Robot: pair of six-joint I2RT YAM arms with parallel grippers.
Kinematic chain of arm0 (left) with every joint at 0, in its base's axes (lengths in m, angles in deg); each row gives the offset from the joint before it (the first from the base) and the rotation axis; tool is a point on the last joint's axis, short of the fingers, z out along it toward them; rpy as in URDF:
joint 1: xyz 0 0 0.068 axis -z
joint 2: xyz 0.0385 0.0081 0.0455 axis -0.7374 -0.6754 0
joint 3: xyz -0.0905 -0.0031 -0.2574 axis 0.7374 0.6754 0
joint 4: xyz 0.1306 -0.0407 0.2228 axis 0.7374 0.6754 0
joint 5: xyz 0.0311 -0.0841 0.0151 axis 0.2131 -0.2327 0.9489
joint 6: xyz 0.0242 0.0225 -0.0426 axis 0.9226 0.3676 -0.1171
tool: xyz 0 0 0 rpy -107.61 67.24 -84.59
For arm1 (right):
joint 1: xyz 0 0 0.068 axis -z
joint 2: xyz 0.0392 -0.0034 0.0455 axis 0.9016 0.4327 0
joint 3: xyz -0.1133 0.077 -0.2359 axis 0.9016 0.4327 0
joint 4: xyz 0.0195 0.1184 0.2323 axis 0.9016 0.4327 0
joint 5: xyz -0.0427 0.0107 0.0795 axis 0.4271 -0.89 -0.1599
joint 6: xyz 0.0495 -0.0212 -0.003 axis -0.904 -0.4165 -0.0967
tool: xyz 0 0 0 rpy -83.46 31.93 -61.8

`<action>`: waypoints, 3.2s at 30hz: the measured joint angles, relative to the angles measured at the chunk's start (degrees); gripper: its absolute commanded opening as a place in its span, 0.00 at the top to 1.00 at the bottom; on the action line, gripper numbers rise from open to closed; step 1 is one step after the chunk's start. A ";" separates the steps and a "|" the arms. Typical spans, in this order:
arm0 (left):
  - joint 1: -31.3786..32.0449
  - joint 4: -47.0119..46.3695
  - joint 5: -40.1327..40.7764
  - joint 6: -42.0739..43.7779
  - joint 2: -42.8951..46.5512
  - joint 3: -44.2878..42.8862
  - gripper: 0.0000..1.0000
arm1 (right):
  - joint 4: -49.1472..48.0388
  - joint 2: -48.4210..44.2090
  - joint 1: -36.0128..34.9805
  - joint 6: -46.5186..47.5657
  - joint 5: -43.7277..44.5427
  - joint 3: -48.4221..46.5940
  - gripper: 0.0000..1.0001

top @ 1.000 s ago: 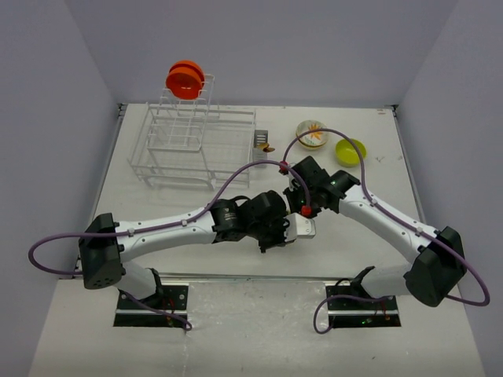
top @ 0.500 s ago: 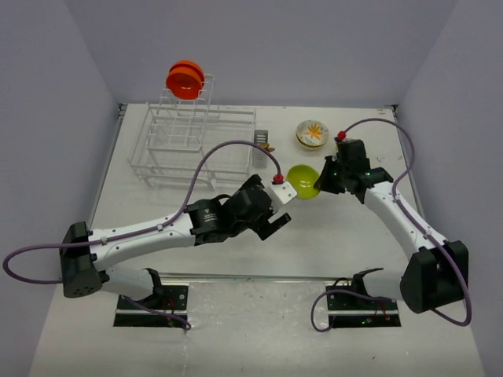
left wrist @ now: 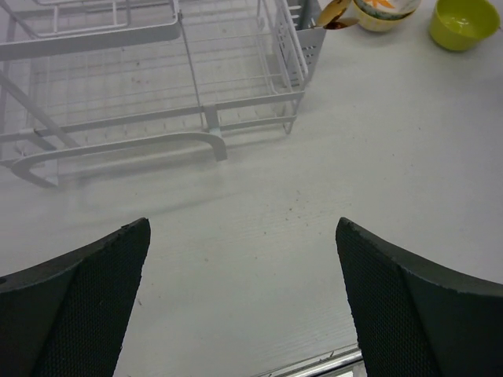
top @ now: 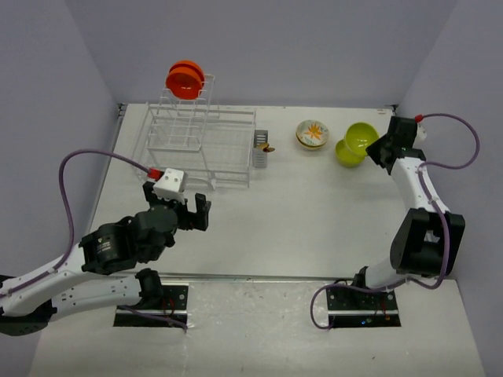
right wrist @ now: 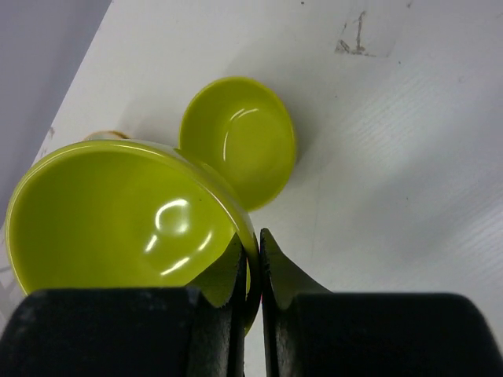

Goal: Unload the bowls from the dish rack

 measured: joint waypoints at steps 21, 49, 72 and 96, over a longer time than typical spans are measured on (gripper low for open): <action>-37.05 -11.69 -18.14 5.99 11.39 10.27 0.00 | 4.00 22.49 -0.02 3.39 1.97 -15.06 1.00; -53.68 -18.56 -43.69 8.20 8.96 13.97 0.00 | 8.39 29.66 -0.02 8.55 0.83 -22.40 0.90; -53.68 -18.62 -43.98 8.04 9.84 14.69 0.00 | 6.78 20.48 -0.13 9.60 -3.74 -19.45 0.35; -53.75 -29.92 -35.91 -25.27 -26.71 -18.58 0.00 | -7.63 -32.65 -3.65 8.31 -23.58 21.09 0.02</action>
